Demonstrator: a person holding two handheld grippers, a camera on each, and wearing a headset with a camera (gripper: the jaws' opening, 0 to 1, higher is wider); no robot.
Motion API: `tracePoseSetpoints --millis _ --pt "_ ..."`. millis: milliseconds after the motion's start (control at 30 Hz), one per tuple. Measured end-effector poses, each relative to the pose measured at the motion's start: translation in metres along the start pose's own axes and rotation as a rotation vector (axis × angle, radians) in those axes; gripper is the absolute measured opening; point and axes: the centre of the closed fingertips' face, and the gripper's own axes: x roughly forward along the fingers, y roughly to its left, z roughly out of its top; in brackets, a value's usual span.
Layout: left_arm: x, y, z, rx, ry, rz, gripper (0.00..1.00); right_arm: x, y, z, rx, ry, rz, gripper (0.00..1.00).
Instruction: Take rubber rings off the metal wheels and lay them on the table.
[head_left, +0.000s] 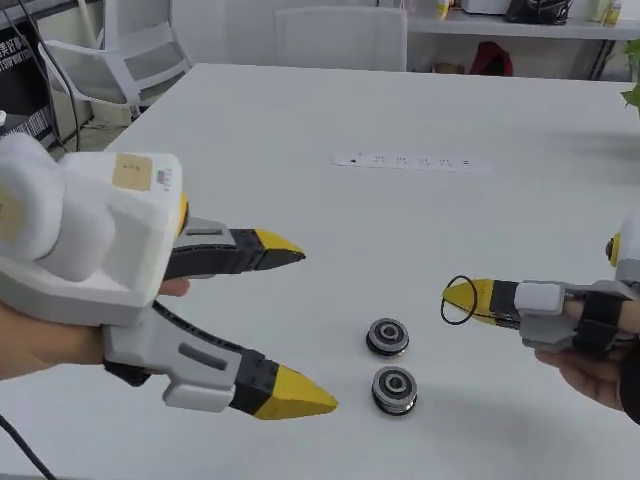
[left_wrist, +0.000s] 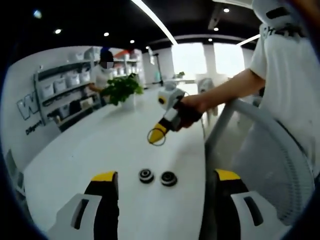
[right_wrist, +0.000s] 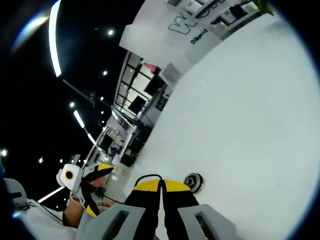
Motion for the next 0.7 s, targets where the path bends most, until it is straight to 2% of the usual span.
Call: tracePoseSetpoints --millis 200,400,500,600,700 --pt "-0.022 0.012 -0.01 -0.072 -0.03 0.099 0.84 0.004 0.007 -0.002 -0.038 0.019 0.005 0.0" --pt "-0.041 0.02 -0.026 -0.125 -0.033 0.186 0.88 0.011 0.017 -0.003 -0.065 0.025 0.019 0.0" --pt "-0.046 0.021 -0.032 -0.153 -0.04 0.214 0.89 0.017 0.028 -0.007 -0.087 0.043 0.045 0.0" --pt "-0.048 0.02 -0.04 -0.192 -0.05 0.234 0.9 0.02 0.032 -0.015 -0.137 0.081 0.043 0.0" --pt "-0.048 0.019 -0.047 -0.21 -0.043 0.245 0.91 0.023 0.034 -0.022 -0.178 0.115 0.038 0.0"
